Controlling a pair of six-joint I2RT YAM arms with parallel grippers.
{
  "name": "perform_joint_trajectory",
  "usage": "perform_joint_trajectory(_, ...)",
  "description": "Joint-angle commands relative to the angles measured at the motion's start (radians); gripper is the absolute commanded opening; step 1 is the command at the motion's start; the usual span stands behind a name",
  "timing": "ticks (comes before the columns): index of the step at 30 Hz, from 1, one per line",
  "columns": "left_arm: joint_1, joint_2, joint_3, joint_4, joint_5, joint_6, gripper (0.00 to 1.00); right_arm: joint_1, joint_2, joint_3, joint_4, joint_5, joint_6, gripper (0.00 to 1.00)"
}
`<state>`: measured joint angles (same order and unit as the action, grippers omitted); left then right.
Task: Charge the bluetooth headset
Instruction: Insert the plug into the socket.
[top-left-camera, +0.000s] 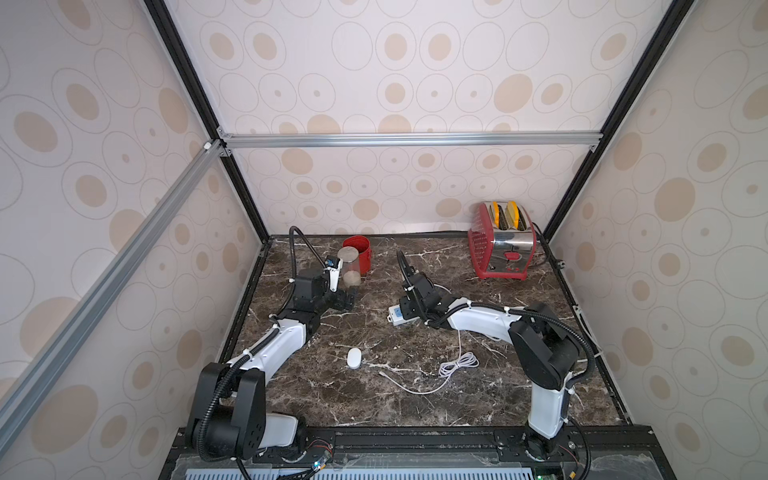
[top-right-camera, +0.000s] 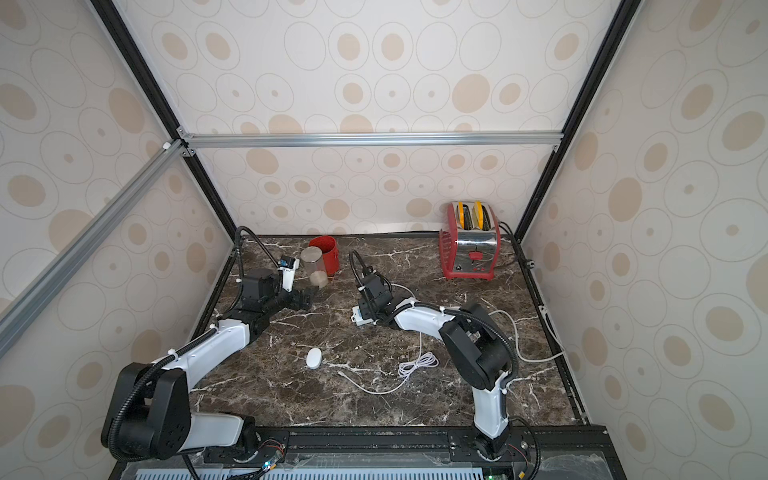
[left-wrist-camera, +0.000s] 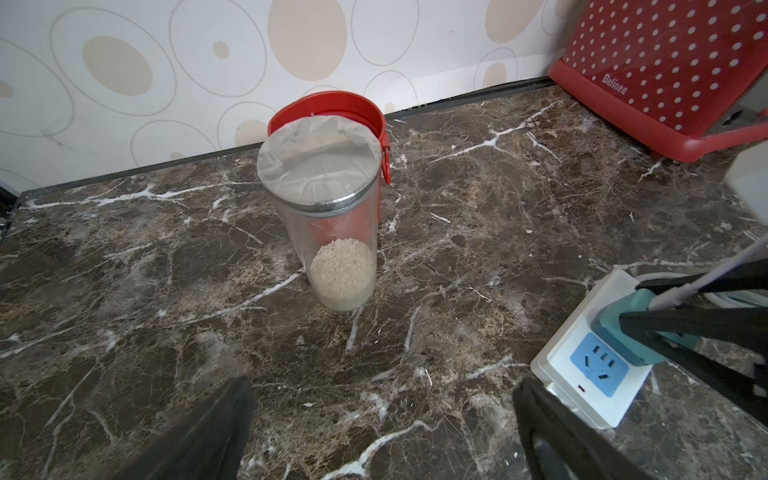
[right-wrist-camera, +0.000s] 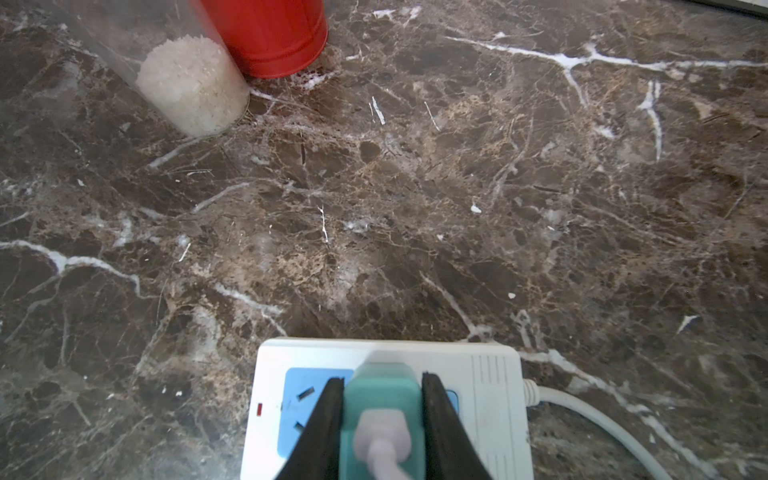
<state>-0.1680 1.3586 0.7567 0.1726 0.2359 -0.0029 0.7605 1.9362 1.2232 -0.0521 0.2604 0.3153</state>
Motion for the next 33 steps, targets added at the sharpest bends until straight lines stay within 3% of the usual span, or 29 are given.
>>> perform_joint_trajectory(1,0.011,0.005,0.035,-0.007,-0.004,0.020,0.99,0.017,0.171,-0.126,-0.384,-0.004,-0.021,0.00)
perform_joint_trajectory(6,0.013,0.008,0.035,-0.008,-0.005,0.020,0.99,0.008,0.215,-0.106,-0.395,-0.028,0.008,0.00)
perform_joint_trajectory(12,0.020,0.017,0.035,0.006,0.005,0.006,0.99,-0.084,0.157,-0.029,-0.426,-0.111,0.053,0.00)
perform_joint_trajectory(19,0.022,0.003,0.038,0.022,0.030,-0.008,0.99,-0.087,0.091,0.027,-0.423,-0.068,0.027,0.01)
perform_joint_trajectory(25,0.021,-0.034,0.056,0.001,0.047,-0.020,0.99,-0.083,0.013,0.010,-0.367,-0.082,0.047,0.31)
perform_joint_trajectory(29,0.022,-0.046,0.061,-0.010,0.049,-0.030,0.99,-0.082,-0.011,0.032,-0.367,-0.094,0.043,0.39)
perform_joint_trajectory(33,0.022,-0.054,0.055,-0.010,0.046,-0.045,0.99,-0.083,-0.005,0.053,-0.376,-0.100,0.045,0.38)
